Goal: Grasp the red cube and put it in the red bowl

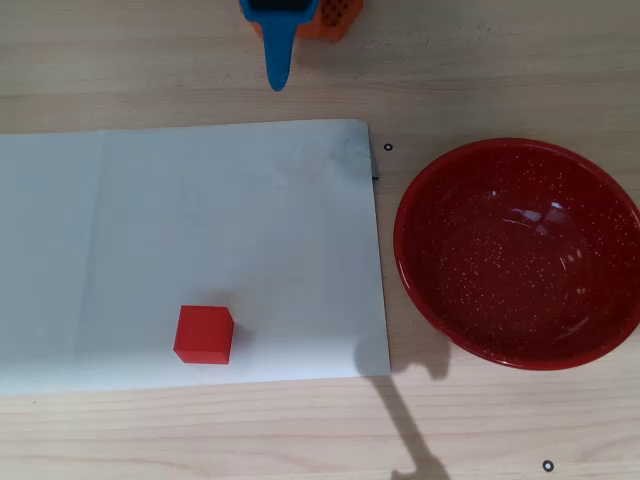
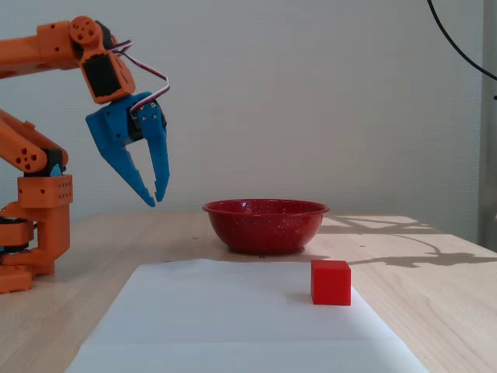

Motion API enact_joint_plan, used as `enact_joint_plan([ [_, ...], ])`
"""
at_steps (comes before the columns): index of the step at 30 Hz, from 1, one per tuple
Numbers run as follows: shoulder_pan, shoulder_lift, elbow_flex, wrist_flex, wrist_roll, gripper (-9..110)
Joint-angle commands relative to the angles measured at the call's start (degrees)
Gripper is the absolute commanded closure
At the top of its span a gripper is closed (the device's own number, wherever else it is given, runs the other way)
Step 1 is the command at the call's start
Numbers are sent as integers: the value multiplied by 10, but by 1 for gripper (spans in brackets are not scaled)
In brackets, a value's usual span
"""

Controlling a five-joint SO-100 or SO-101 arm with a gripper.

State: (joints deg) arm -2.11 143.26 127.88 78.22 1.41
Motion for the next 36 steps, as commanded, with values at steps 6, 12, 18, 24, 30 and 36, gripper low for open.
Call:
enact_joint_plan([
  [6,-47,-135,-236,43,40,101],
  [12,-79,-256,-374,75,43,101],
  [18,-95,-394,-534,124,45,101],
  [24,-100,-516,-669,135,47,100],
  [30,-105,-615,-767,149,63,93],
  [36,-105,-695,-830,147,75,79],
])
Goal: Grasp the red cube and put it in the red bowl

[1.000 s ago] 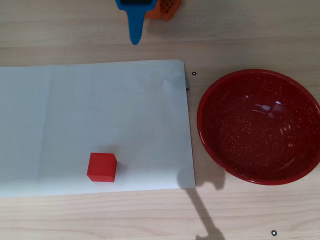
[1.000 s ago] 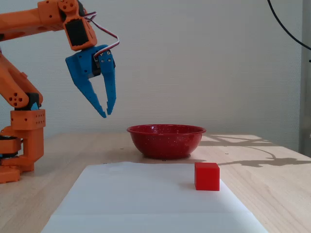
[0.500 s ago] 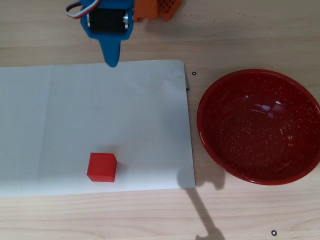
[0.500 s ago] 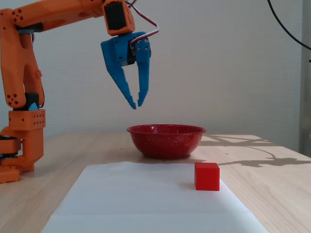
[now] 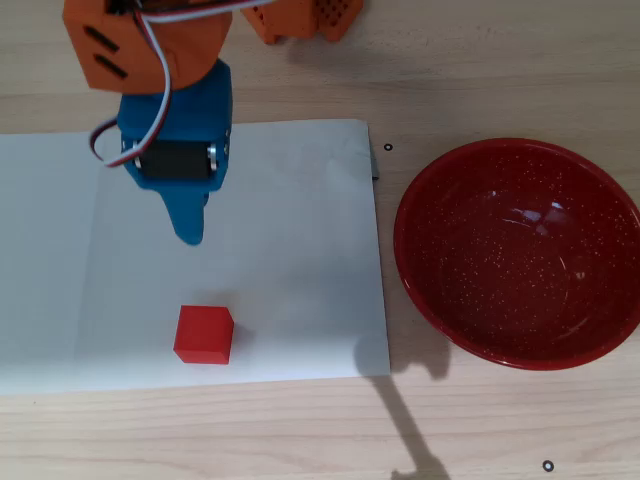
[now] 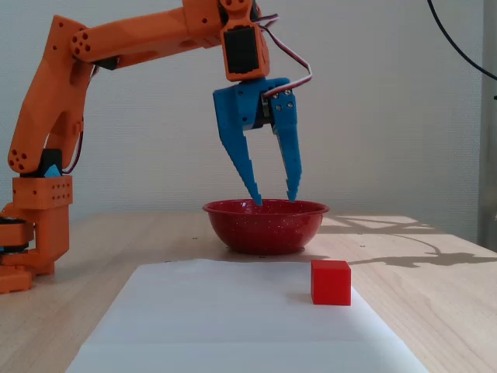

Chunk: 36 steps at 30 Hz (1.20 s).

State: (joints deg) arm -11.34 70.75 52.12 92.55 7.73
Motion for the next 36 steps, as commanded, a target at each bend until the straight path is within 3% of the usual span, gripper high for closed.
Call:
enact_joint_plan([
  [1,-12,18,-79,2,11,75],
  [13,-3,-85,-121,-45,11,40],
  [24,-2,-148,-152,-57,40,29],
  [36,0,-214,-186,-89,50,30],
])
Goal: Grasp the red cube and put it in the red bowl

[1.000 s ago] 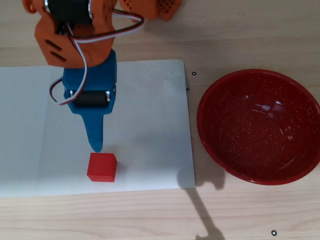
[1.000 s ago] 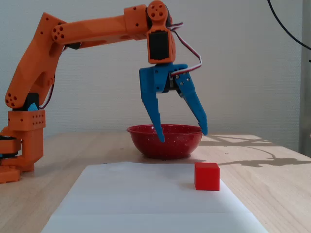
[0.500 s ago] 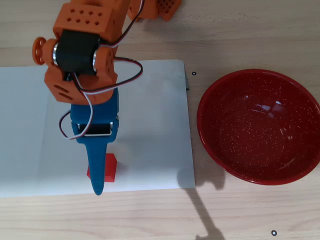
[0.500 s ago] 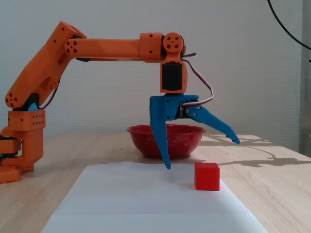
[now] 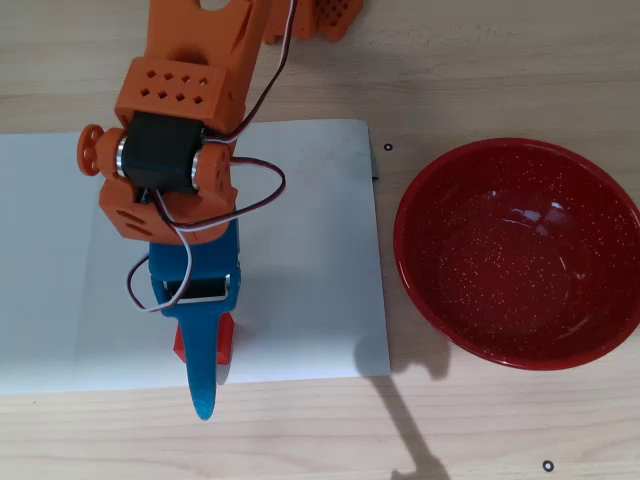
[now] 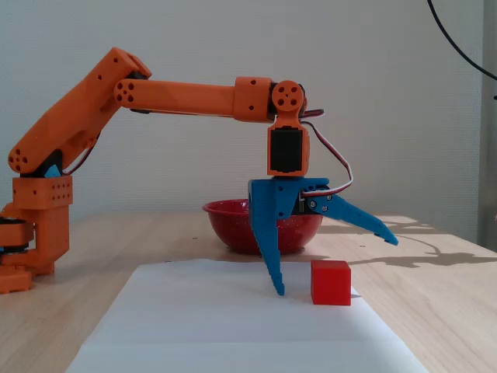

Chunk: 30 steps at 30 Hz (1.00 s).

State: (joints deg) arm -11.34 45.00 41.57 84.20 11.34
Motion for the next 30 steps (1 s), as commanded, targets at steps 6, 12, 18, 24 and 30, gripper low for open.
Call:
enact_joint_plan([
  [6,4,9,-105,-13,15,30],
  [12,6,-9,-113,-25,18,33],
  [18,4,-11,-122,-20,21,39],
  [24,1,-13,-131,-4,25,57],
  [30,-1,-7,-130,4,25,75],
])
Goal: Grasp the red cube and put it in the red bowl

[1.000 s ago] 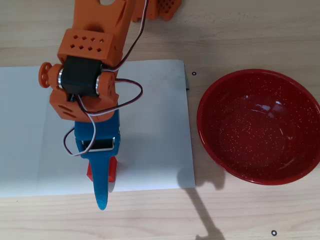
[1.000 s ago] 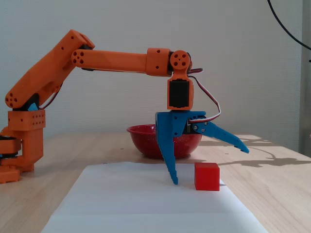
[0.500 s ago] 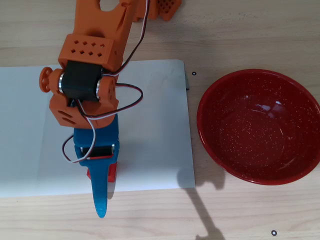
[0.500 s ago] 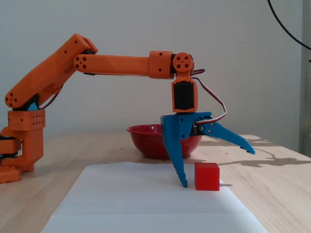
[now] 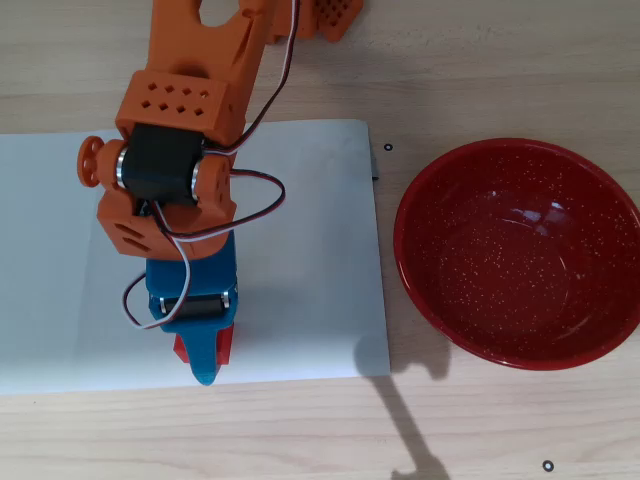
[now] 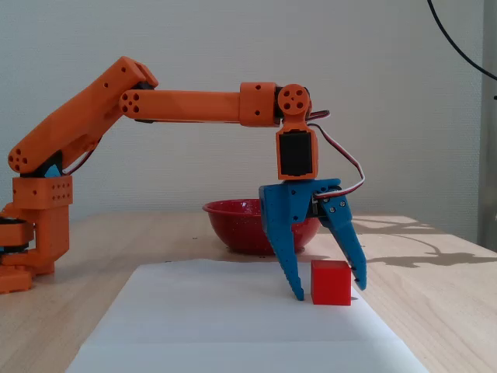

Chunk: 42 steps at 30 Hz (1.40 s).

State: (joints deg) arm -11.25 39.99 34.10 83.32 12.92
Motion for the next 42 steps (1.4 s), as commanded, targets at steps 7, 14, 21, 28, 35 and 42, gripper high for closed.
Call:
enact_joint_plan([
  [7,-3,54,-68,30,11,96],
  [14,-5,91,-118,91,-2,101],
  [21,4,157,-189,192,-9,101],
  [28,36,251,-195,258,-28,101],
  [35,106,367,-98,269,-74,101],
  [42,224,454,-4,244,-139,101],
])
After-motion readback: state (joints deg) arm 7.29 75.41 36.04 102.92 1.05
